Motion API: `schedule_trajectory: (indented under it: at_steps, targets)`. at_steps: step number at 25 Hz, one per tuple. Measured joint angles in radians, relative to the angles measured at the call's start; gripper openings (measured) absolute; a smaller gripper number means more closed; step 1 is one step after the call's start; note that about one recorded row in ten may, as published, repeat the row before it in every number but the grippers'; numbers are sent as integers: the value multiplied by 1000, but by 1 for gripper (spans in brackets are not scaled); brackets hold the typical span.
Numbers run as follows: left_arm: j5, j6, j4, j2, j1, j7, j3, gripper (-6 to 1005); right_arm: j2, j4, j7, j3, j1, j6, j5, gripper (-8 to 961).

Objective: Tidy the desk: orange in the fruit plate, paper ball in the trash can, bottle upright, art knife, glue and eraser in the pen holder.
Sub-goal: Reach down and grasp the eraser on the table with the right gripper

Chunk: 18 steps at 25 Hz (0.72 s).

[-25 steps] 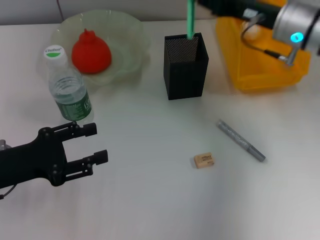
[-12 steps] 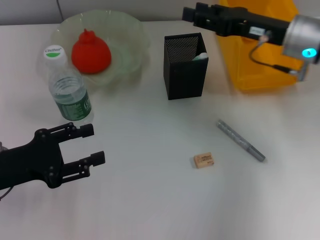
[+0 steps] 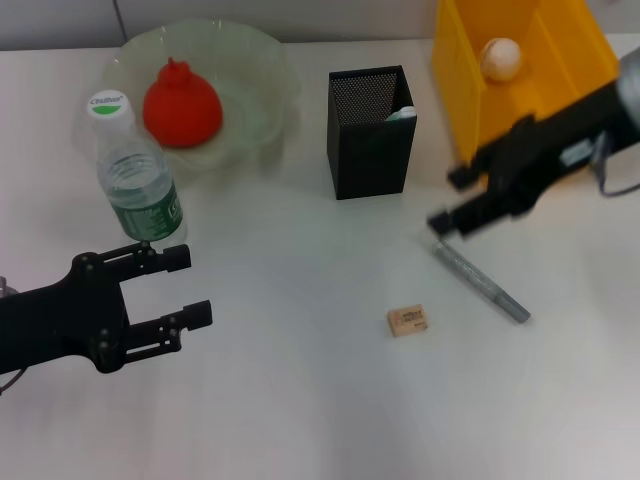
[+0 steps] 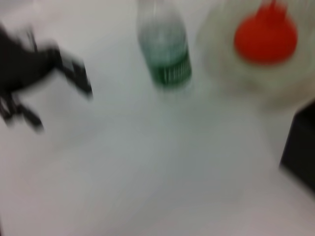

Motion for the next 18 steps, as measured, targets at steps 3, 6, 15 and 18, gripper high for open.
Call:
schedule_trajectory:
  at_steps: [3,6,15,18]
  targets:
    - [0,0,0,0,-2,-2,0,710,20,19,43,-125,47,-17,-95,693]
    - [0,1,0,0,-3,-3,0,710,20,76,95,-289,76,51,-109,692]
    - [-1,6,0,-1,-2,-6,-4,709,22,239,146,-572,125,304,-113,615]
    - [-1,6,0,0,-2,-8,-6,709,23,282,144,-584,143,332,-110,541]
